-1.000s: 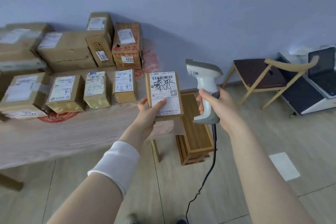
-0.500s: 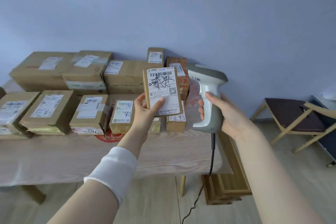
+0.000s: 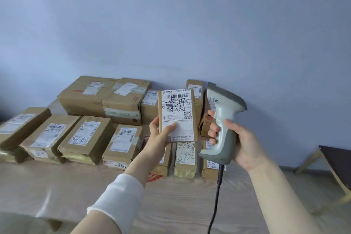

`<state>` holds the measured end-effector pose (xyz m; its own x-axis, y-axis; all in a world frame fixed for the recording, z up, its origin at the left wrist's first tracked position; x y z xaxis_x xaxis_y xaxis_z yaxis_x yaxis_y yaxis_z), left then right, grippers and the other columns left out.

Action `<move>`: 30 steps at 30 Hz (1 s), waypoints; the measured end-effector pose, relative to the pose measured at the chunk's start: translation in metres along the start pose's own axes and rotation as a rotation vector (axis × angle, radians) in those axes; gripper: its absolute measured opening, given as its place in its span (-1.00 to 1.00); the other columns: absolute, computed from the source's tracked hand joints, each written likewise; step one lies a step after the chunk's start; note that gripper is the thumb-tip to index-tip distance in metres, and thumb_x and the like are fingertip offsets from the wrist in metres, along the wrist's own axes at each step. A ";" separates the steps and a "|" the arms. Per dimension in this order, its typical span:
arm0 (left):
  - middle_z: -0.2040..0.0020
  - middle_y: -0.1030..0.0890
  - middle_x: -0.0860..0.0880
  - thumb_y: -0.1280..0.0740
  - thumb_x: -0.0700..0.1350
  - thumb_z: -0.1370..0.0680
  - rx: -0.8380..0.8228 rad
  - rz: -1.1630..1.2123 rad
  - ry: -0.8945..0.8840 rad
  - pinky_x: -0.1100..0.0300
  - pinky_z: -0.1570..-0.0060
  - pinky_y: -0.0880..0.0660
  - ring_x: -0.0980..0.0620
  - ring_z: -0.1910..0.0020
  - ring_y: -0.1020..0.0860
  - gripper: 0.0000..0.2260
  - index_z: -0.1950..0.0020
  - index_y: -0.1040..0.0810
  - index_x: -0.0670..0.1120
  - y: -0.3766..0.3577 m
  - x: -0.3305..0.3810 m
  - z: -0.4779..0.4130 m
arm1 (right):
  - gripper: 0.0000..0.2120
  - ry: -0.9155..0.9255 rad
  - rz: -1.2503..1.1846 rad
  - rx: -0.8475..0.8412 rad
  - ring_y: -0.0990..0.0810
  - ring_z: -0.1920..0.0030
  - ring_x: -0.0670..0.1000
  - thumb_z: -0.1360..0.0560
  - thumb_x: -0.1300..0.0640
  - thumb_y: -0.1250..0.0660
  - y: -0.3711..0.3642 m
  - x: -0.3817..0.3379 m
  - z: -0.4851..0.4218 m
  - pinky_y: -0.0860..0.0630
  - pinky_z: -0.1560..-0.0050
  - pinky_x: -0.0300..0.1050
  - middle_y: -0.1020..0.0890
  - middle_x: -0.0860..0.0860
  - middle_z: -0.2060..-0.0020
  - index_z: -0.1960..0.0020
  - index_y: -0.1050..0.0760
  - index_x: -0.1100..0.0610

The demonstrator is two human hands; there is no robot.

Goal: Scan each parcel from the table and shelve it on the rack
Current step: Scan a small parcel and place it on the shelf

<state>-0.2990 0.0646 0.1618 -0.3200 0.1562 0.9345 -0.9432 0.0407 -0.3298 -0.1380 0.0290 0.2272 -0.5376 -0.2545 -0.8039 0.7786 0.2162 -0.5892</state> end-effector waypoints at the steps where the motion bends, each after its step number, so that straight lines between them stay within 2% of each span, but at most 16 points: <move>1: -0.09 -0.59 0.01 -0.40 -0.15 -0.48 -0.015 0.038 0.012 0.14 -0.07 -0.50 0.04 -0.02 -0.59 -0.36 -0.45 -0.12 -0.04 0.007 0.001 -0.004 | -0.28 0.002 -0.007 -0.019 -0.52 0.34 0.02 -0.06 0.08 -0.64 -0.008 0.003 -0.008 -0.52 0.34 -0.15 -0.50 0.06 0.35 -0.16 -0.51 0.24; 3: -0.06 -0.62 0.00 -0.40 -0.12 -0.38 -0.040 0.090 0.022 0.07 -0.14 -0.50 0.01 -0.02 -0.60 -0.29 -0.45 -0.14 -0.05 0.021 0.008 -0.011 | -0.25 0.007 -0.006 -0.037 -0.52 0.33 0.02 -0.03 0.09 -0.66 -0.022 0.006 -0.023 -0.50 0.36 -0.14 -0.49 0.06 0.34 -0.16 -0.48 0.23; 5: -0.10 -0.61 -0.04 -0.42 -0.10 -0.36 -0.077 0.086 0.019 0.03 -0.20 -0.50 -0.03 -0.08 -0.61 -0.26 -0.46 -0.13 -0.04 0.036 0.016 -0.021 | -0.25 0.016 0.025 -0.011 -0.55 0.30 0.04 -0.03 0.09 -0.65 -0.035 0.008 -0.039 -0.50 0.37 -0.16 -0.51 0.06 0.36 -0.15 -0.47 0.25; 7: -0.18 -0.59 -0.10 -0.48 -0.08 -0.37 -0.107 0.052 0.028 0.05 -0.14 -0.54 -0.06 -0.12 -0.61 -0.22 -0.47 -0.12 -0.03 0.052 0.024 -0.031 | -0.40 0.029 0.072 0.036 -0.59 0.28 0.05 -0.16 0.16 -0.57 -0.044 0.010 -0.056 -0.50 0.39 -0.18 -0.52 0.07 0.39 -0.15 -0.49 0.28; 10: -0.21 -0.59 -0.12 -0.53 0.06 -0.24 -0.114 -0.015 0.012 0.09 -0.03 -0.59 -0.06 -0.11 -0.63 -0.11 -0.46 -0.21 -0.10 0.077 0.040 -0.046 | -0.67 0.052 0.166 0.082 -0.62 0.27 0.04 -0.37 0.23 -0.33 -0.066 0.010 -0.076 -0.49 0.41 -0.20 -0.53 0.06 0.42 -0.13 -0.49 0.29; 13: -0.19 -0.61 -0.06 -0.53 0.15 -0.18 -0.092 -0.083 -0.004 0.04 -0.16 -0.53 -0.02 -0.12 -0.62 -0.09 -0.44 -0.28 -0.11 0.093 0.056 -0.059 | -0.78 0.076 0.291 0.132 -0.59 0.32 0.00 -0.48 0.21 -0.23 -0.079 0.008 -0.090 -0.48 0.40 -0.21 -0.51 0.06 0.44 -0.09 -0.47 0.26; 16: -0.21 -0.53 -0.02 -0.53 0.11 -0.27 -0.045 -0.161 -0.008 -0.02 -0.27 -0.45 0.01 -0.17 -0.56 -0.07 -0.50 -0.12 -0.08 0.100 0.070 -0.068 | -0.88 0.135 0.444 0.167 -0.57 0.35 0.02 -0.54 0.22 -0.21 -0.091 -0.002 -0.096 -0.49 0.41 -0.17 -0.50 0.04 0.46 -0.05 -0.44 0.24; 19: -0.14 -0.51 0.05 -0.45 -0.06 -0.46 -0.002 -0.166 -0.052 0.00 -0.30 -0.42 0.05 -0.16 -0.53 -0.25 -0.50 -0.07 -0.10 0.099 0.088 -0.075 | -0.85 0.161 0.633 0.142 -0.49 0.44 0.07 -0.47 0.12 -0.28 -0.107 -0.010 -0.100 -0.46 0.39 -0.12 -0.51 0.04 0.48 0.12 -0.44 0.23; 24: -0.15 -0.52 0.03 -0.42 -0.09 -0.48 0.024 -0.213 -0.146 0.07 -0.25 -0.44 0.07 -0.15 -0.53 -0.26 -0.51 -0.05 -0.10 0.092 0.117 -0.080 | -0.70 0.160 0.741 0.095 -0.42 0.50 0.05 -0.58 0.14 -0.23 -0.132 -0.015 -0.102 -0.43 0.39 -0.14 -0.48 0.14 0.46 0.31 -0.41 0.22; 30: -0.19 -0.51 -0.01 -0.41 -0.12 -0.49 0.051 -0.222 -0.194 0.22 -0.09 -0.46 0.07 -0.13 -0.53 -0.27 -0.50 -0.03 -0.10 0.090 0.124 -0.079 | -0.69 0.163 0.745 0.087 -0.42 0.50 0.04 -0.60 0.14 -0.18 -0.138 -0.012 -0.103 -0.44 0.42 -0.16 -0.48 0.12 0.48 0.30 -0.41 0.22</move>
<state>-0.4163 0.1653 0.2377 -0.1117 -0.0427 0.9928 -0.9937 0.0025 -0.1117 -0.2721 0.0993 0.3101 0.1032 0.0728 -0.9920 0.9731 0.1993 0.1158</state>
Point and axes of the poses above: each hand's wrist, its own z-axis away from the middle knuckle, its own y-axis out of the back of the hand, x = y × z, the point moved 10 cm from there along -z, towards the middle knuckle
